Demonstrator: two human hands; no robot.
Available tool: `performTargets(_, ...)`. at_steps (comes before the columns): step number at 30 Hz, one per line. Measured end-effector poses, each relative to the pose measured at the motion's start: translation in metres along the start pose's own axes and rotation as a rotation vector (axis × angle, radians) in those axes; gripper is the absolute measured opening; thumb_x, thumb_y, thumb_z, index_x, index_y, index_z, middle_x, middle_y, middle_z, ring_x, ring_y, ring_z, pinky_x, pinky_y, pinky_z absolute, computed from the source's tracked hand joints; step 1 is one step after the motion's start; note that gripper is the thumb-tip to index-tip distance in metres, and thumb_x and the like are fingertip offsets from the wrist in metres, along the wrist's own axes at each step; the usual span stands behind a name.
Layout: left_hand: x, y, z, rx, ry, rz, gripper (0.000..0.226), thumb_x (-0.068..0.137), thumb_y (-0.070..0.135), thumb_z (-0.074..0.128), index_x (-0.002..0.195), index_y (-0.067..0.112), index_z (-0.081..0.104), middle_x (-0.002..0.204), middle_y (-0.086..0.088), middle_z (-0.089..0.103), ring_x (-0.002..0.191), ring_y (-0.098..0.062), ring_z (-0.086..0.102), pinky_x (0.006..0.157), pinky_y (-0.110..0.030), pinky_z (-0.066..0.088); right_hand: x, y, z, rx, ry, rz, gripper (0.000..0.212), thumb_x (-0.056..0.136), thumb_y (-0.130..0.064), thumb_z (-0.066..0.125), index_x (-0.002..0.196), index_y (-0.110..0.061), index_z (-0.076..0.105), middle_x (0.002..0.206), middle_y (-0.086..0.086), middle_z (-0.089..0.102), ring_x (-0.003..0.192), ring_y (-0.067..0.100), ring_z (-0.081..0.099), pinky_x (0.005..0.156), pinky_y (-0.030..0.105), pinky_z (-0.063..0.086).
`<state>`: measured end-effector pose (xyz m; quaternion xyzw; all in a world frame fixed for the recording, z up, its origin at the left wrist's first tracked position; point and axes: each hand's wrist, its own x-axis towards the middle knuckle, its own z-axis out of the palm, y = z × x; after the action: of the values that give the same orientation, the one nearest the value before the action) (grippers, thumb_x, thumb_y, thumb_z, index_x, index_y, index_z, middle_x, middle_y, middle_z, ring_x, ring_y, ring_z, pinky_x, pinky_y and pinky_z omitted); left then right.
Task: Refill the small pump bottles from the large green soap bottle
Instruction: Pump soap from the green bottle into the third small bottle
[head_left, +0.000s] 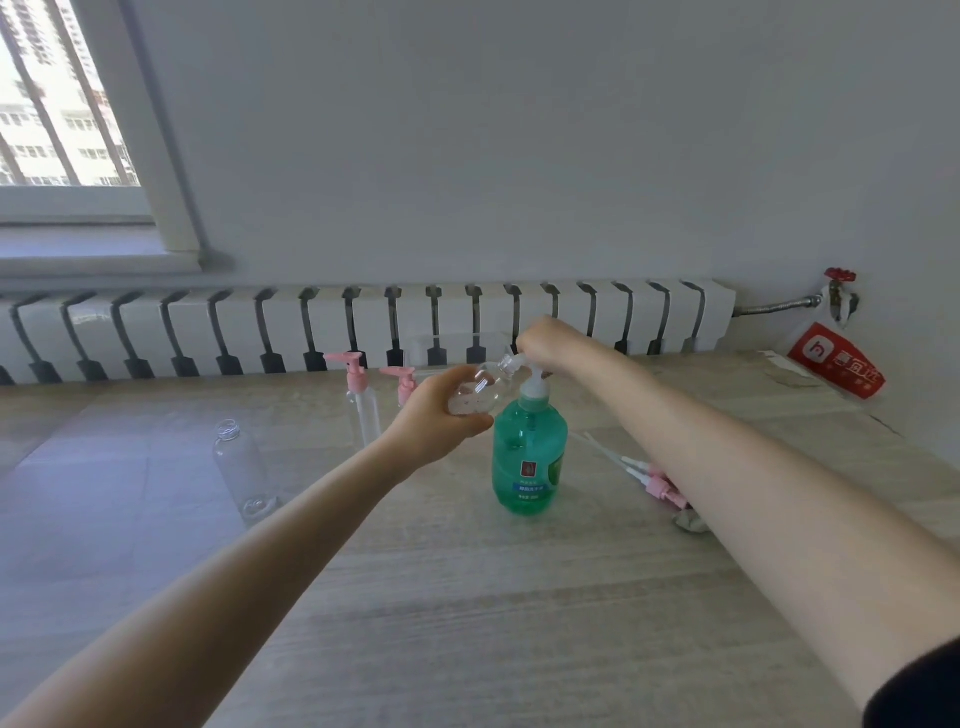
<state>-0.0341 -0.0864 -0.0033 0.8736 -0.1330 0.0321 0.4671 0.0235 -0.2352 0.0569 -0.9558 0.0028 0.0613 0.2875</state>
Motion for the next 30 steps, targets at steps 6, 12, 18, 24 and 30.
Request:
performTargets(6, -0.002, 0.003, -0.003, 0.021, 0.009, -0.001, 0.053, 0.083, 0.011, 0.069, 0.133, 0.014, 0.051, 0.125, -0.001, 0.055, 0.114, -0.021, 0.054, 0.101, -0.046, 0.045, -0.002, -0.002, -0.002, 0.046, 0.009, 0.016, 0.014, 0.094, -0.005, 0.039, 0.096, -0.002, 0.052, 0.079, 0.008, 0.045, 0.062, 0.013, 0.039, 0.051, 0.023, 0.030)
performTargets(12, 0.000, 0.004, -0.004, 0.031, 0.011, -0.014, 0.055, 0.083, 0.009, 0.068, 0.134, 0.013, 0.048, 0.130, -0.003, 0.053, 0.117, -0.021, 0.052, 0.103, -0.046, 0.043, 0.000, -0.001, 0.001, -0.133, -0.039, -0.032, 0.024, 0.097, 0.001, 0.033, 0.096, 0.010, 0.055, 0.076, 0.013, 0.046, 0.058, 0.015, 0.038, 0.051, 0.019, 0.032)
performTargets(18, 0.000, 0.000, -0.001, 0.027, 0.014, -0.028, 0.062, 0.084, 0.008, 0.068, 0.139, 0.012, 0.042, 0.133, -0.006, 0.051, 0.121, -0.022, 0.049, 0.105, -0.044, 0.042, 0.002, -0.001, 0.005, -0.270, -0.009, -0.051, 0.028, 0.098, -0.001, 0.034, 0.113, 0.007, 0.055, 0.069, 0.002, 0.034, 0.059, 0.009, 0.031, 0.058, 0.020, 0.032)
performTargets(24, 0.000, -0.009, 0.003, 0.020, -0.003, -0.035, 0.060, 0.083, 0.010, 0.069, 0.138, 0.012, 0.044, 0.132, -0.007, 0.052, 0.119, -0.024, 0.052, 0.104, -0.047, 0.043, 0.007, 0.003, 0.012, -0.340, -0.041, -0.097, 0.029, 0.098, -0.003, 0.035, 0.116, 0.007, 0.055, 0.096, 0.011, 0.045, 0.085, 0.019, 0.044, 0.073, 0.025, 0.036)
performTargets(30, 0.001, -0.010, 0.003, 0.005, 0.005, -0.022, 0.056, 0.083, 0.009, 0.068, 0.135, 0.011, 0.048, 0.131, -0.004, 0.052, 0.119, -0.022, 0.051, 0.104, -0.046, 0.043, 0.009, 0.003, 0.013, -0.316, -0.028, -0.067, 0.022, 0.097, -0.004, 0.036, 0.094, 0.005, 0.055, 0.081, 0.009, 0.043, 0.067, 0.014, 0.040, 0.065, 0.024, 0.035)
